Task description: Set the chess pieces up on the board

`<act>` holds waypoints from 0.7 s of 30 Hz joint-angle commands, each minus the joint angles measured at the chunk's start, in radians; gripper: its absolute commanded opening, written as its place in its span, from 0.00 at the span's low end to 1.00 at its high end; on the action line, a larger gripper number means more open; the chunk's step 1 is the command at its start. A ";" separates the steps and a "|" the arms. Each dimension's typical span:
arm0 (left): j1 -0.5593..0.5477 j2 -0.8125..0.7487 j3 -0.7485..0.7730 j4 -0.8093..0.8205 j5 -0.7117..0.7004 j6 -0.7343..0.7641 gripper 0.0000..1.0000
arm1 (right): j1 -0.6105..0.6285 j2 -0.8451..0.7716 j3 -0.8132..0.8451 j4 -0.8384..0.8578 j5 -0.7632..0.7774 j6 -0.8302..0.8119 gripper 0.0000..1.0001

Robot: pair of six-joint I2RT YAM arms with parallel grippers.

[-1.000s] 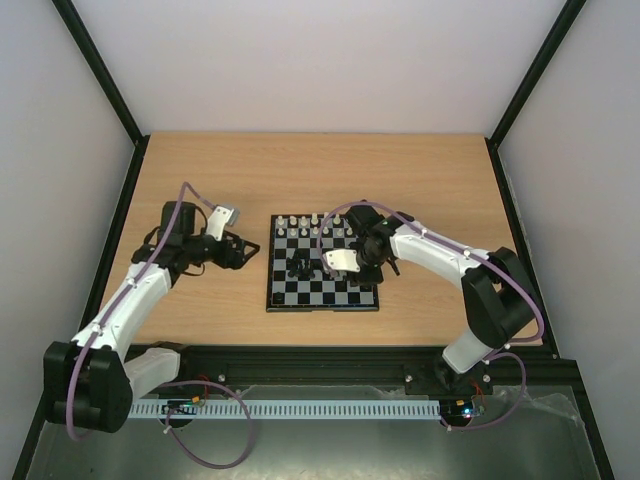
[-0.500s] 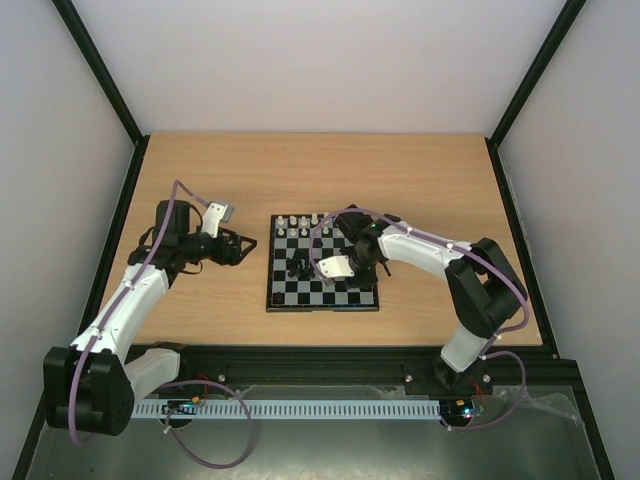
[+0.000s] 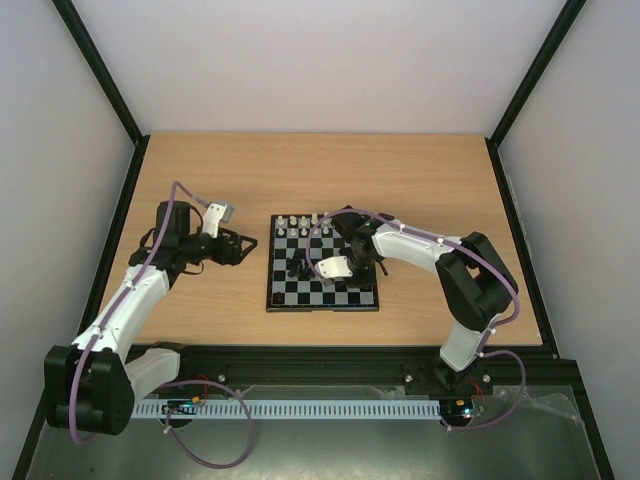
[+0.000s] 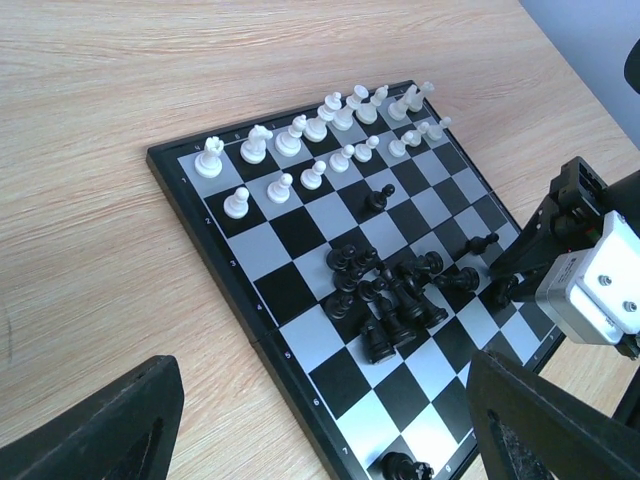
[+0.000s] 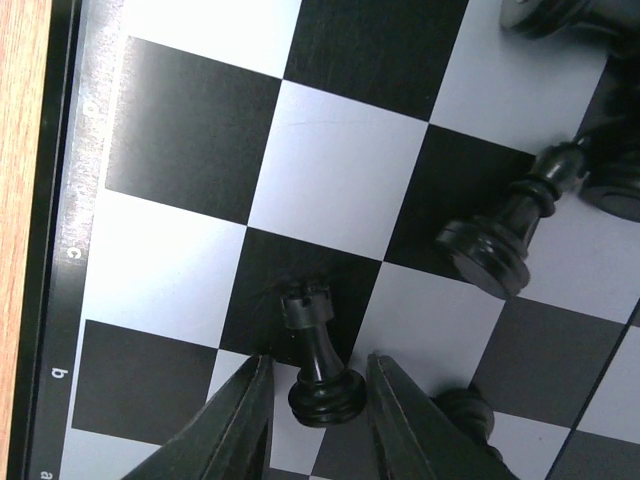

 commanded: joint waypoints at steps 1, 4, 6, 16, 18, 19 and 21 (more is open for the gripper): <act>0.007 0.007 -0.014 0.036 0.026 -0.018 0.81 | 0.007 0.014 0.012 -0.074 0.004 0.023 0.26; 0.007 0.010 -0.017 0.044 0.029 -0.025 0.81 | 0.006 0.014 0.013 -0.074 0.001 0.038 0.24; 0.007 0.010 -0.018 0.049 0.029 -0.030 0.81 | 0.006 0.016 0.013 -0.073 0.006 0.051 0.22; -0.043 0.075 0.043 0.011 0.056 0.040 0.81 | 0.005 0.008 0.045 -0.076 -0.065 0.269 0.14; -0.067 0.121 0.086 -0.021 0.078 0.066 0.81 | 0.003 0.001 0.118 -0.112 -0.137 0.373 0.14; -0.076 0.148 0.108 -0.035 0.097 0.075 0.80 | 0.003 -0.004 0.153 -0.126 -0.172 0.425 0.14; -0.082 0.222 0.154 -0.059 0.163 0.075 0.80 | 0.000 -0.015 0.218 -0.142 -0.244 0.524 0.13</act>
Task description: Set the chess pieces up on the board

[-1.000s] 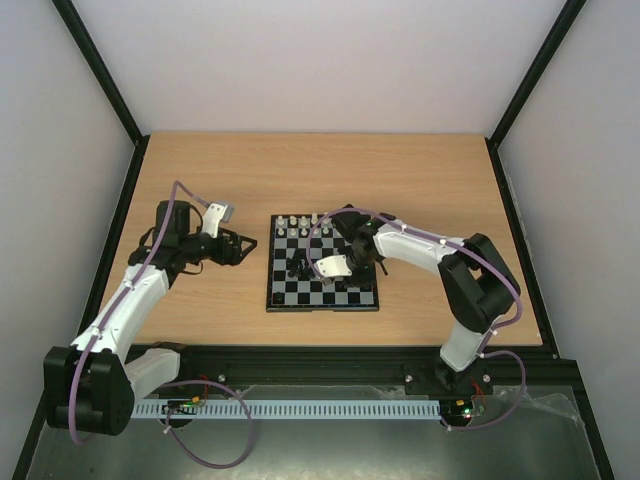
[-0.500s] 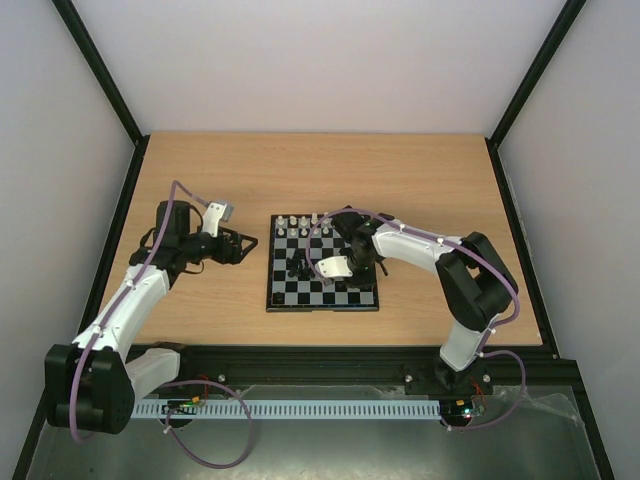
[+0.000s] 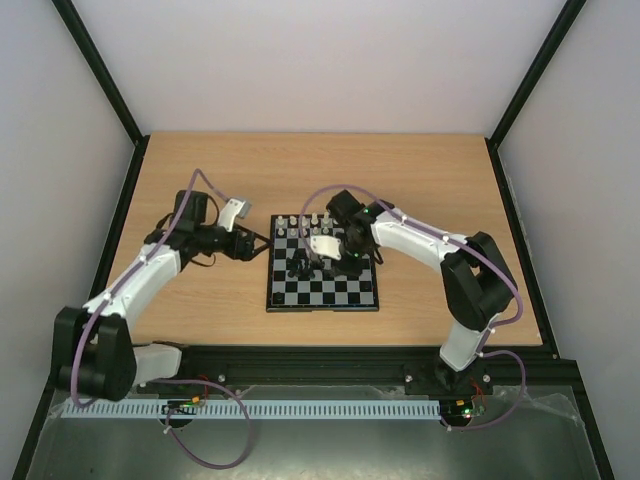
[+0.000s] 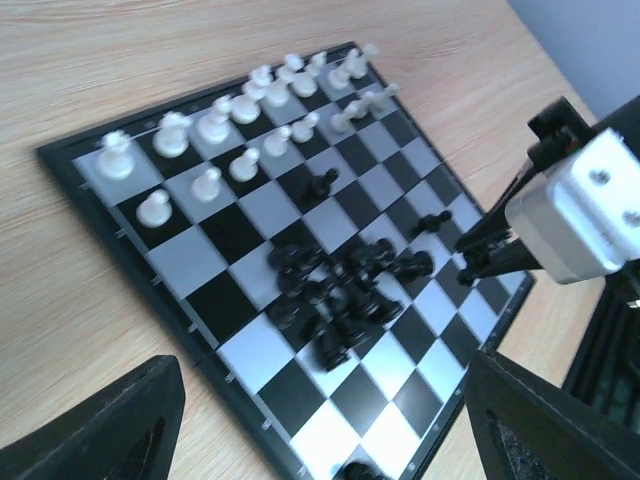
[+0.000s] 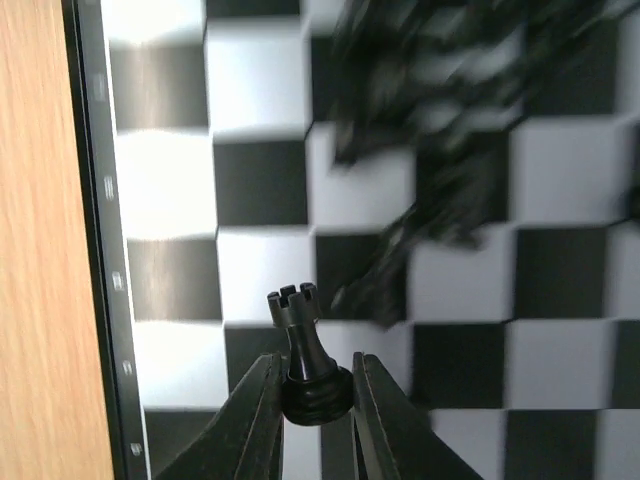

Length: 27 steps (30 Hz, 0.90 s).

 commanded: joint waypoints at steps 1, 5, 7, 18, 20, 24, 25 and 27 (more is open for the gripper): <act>-0.020 0.143 0.120 -0.068 0.163 0.043 0.78 | 0.000 -0.022 0.155 -0.084 -0.188 0.270 0.13; -0.019 0.352 0.234 -0.116 0.371 -0.015 0.67 | -0.003 -0.020 0.220 -0.079 -0.253 0.390 0.13; -0.020 0.398 0.255 -0.069 0.464 -0.077 0.65 | -0.003 -0.017 0.232 -0.065 -0.262 0.426 0.13; -0.079 0.480 0.225 0.056 0.596 -0.265 0.58 | -0.022 0.057 0.340 -0.044 -0.319 0.522 0.13; -0.094 0.481 0.226 0.062 0.598 -0.272 0.56 | -0.022 0.064 0.348 -0.042 -0.326 0.526 0.13; -0.103 0.493 0.247 0.046 0.611 -0.256 0.51 | -0.022 0.062 0.347 -0.043 -0.328 0.519 0.13; -0.103 0.495 0.246 0.049 0.615 -0.258 0.50 | -0.022 0.060 0.345 -0.043 -0.329 0.517 0.13; -0.110 0.499 0.249 0.054 0.623 -0.257 0.47 | -0.022 0.057 0.341 -0.046 -0.327 0.515 0.13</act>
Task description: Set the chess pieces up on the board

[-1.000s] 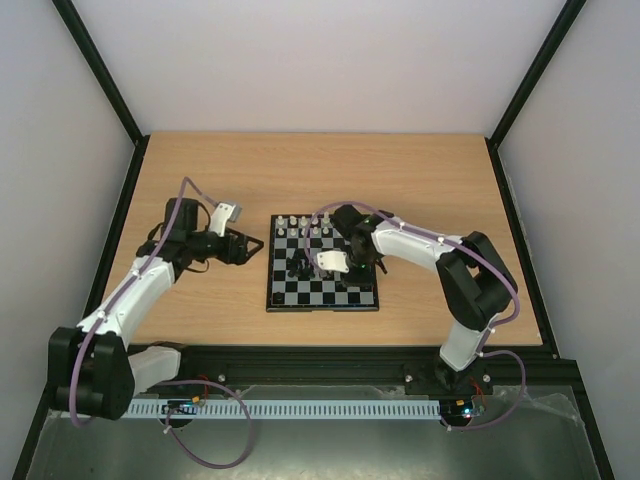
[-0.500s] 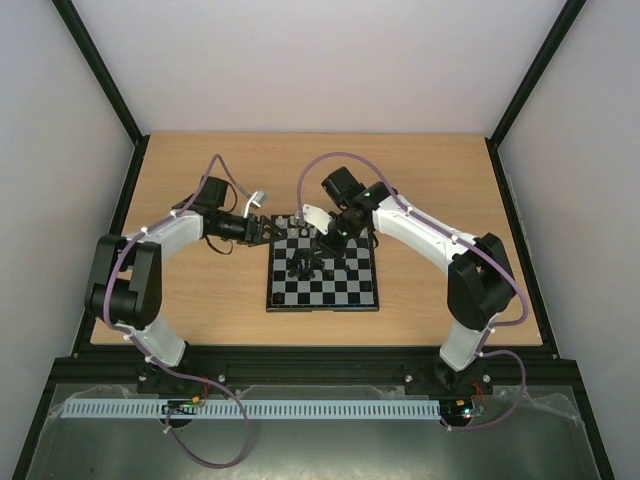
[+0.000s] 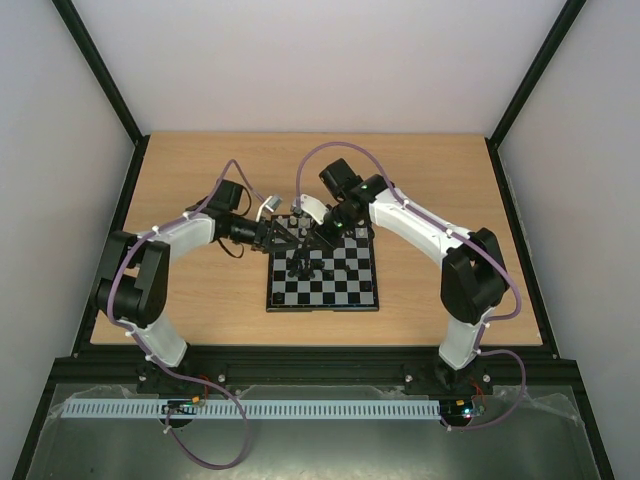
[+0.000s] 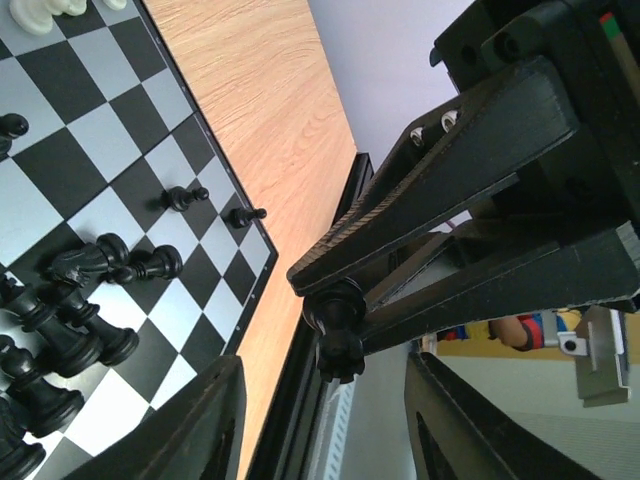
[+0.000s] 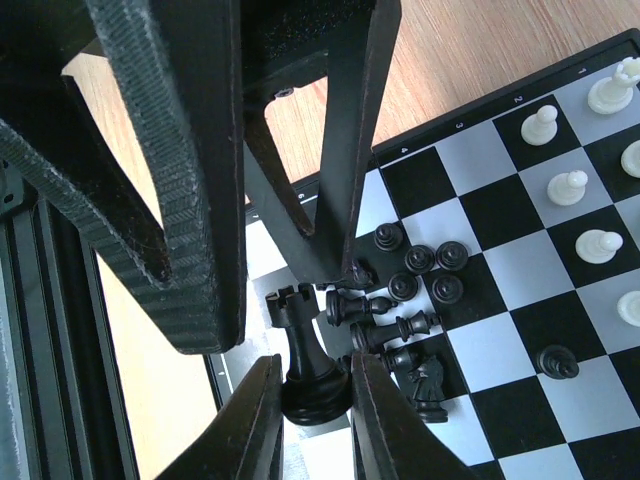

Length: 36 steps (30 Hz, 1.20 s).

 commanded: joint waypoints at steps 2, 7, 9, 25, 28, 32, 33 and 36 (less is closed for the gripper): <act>-0.016 0.016 0.019 0.024 0.060 -0.007 0.43 | -0.003 -0.002 0.013 -0.032 -0.026 0.010 0.13; -0.033 0.028 0.031 0.023 0.077 0.000 0.33 | -0.003 -0.009 0.007 -0.032 -0.026 0.009 0.13; -0.035 0.032 0.033 0.024 0.081 0.002 0.31 | -0.003 -0.010 0.007 -0.032 -0.024 0.007 0.14; -0.048 0.045 0.048 0.039 0.087 0.010 0.17 | -0.003 -0.020 -0.001 -0.048 -0.035 -0.024 0.14; -0.049 0.038 0.065 -0.014 0.052 0.069 0.15 | -0.003 -0.035 -0.012 -0.052 -0.012 -0.029 0.18; -0.061 0.018 0.113 -0.193 -0.075 0.282 0.12 | -0.022 -0.111 -0.061 -0.070 -0.003 -0.037 0.35; -0.069 0.010 0.123 -0.238 -0.121 0.338 0.12 | -0.033 -0.136 -0.076 -0.079 -0.006 -0.038 0.39; -0.116 -0.032 0.143 -0.362 -0.310 0.495 0.12 | -0.092 -0.215 -0.130 -0.102 -0.005 -0.041 0.44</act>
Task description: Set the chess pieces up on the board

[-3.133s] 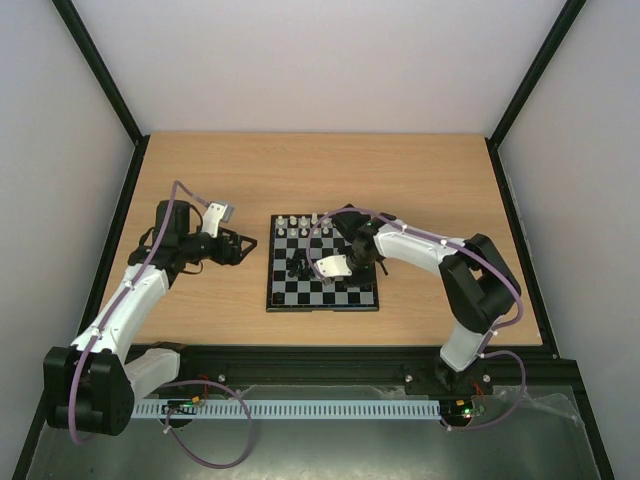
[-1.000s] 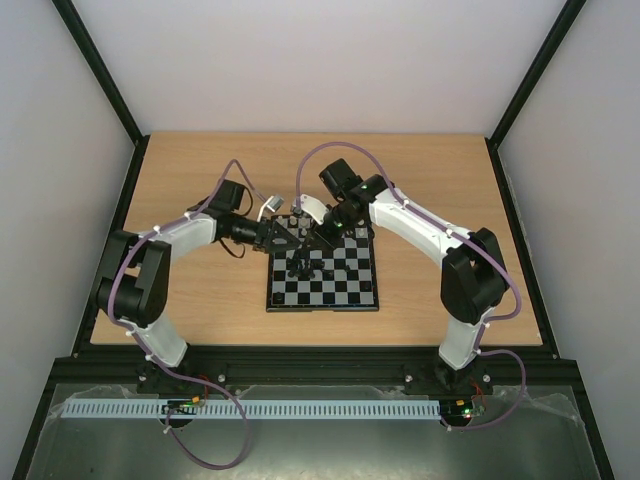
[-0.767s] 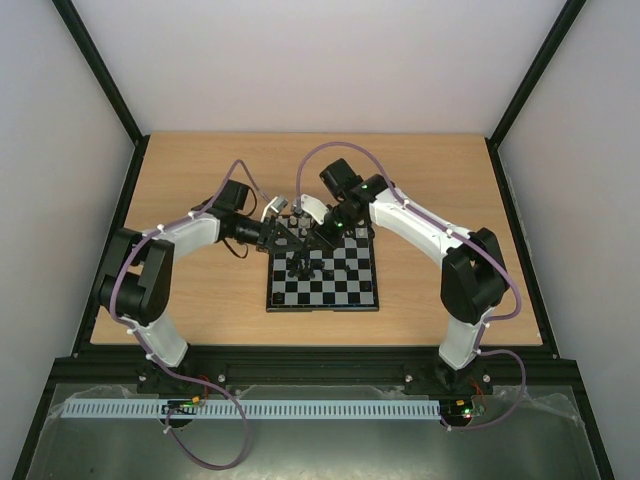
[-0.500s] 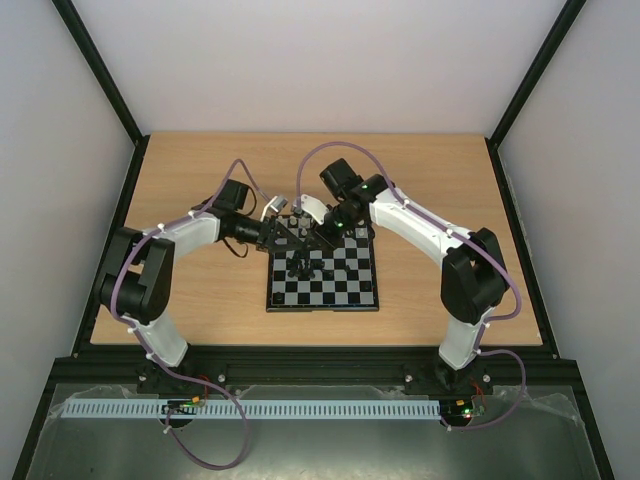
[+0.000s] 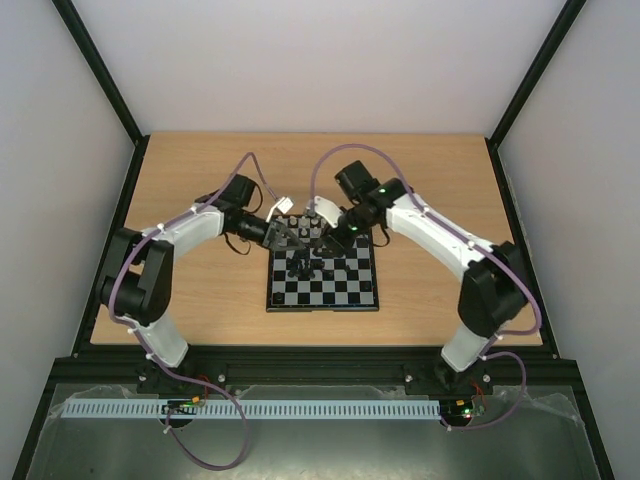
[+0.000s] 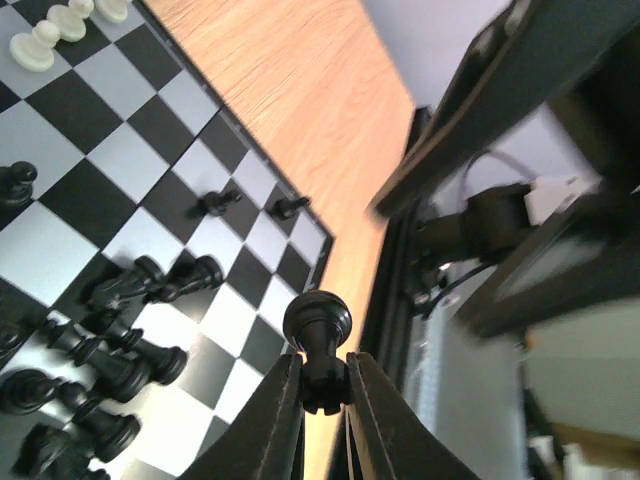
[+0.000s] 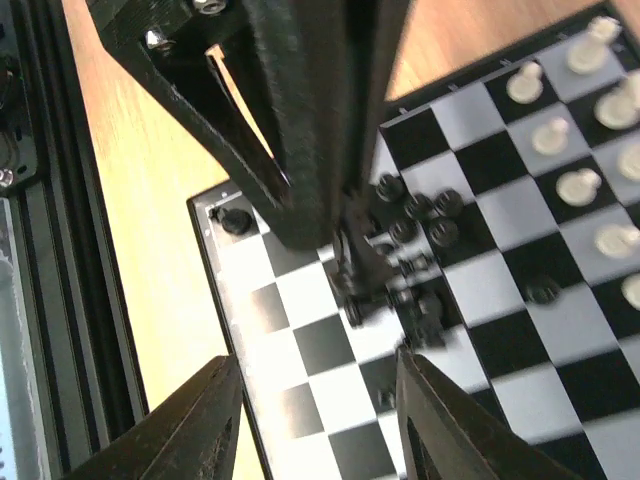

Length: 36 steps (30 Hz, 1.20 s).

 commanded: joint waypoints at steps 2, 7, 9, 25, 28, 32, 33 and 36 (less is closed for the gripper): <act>-0.110 -0.100 0.032 -0.246 -0.372 0.354 0.12 | -0.118 -0.178 -0.110 -0.072 -0.015 0.015 0.45; -0.252 -0.142 0.004 -0.297 -0.640 0.478 0.13 | -0.213 -0.263 -0.250 -0.017 0.021 0.060 0.45; -0.289 -0.141 0.003 -0.313 -0.703 0.514 0.13 | -0.243 -0.279 -0.289 0.008 0.040 0.065 0.45; -0.505 0.043 0.078 -0.313 -0.929 0.513 0.14 | -0.282 -0.302 -0.356 0.068 0.101 0.064 0.43; -0.508 0.068 0.100 -0.324 -0.937 0.507 0.17 | -0.282 -0.308 -0.360 0.074 0.103 0.063 0.42; -0.511 0.073 0.108 -0.318 -0.940 0.493 0.35 | -0.282 -0.317 -0.371 0.077 0.100 0.064 0.43; -0.512 0.071 0.109 -0.317 -0.941 0.491 0.38 | -0.282 -0.318 -0.371 0.076 0.101 0.063 0.43; -0.508 0.056 0.129 -0.332 -0.933 0.492 0.44 | -0.281 -0.323 -0.364 0.069 0.106 0.058 0.43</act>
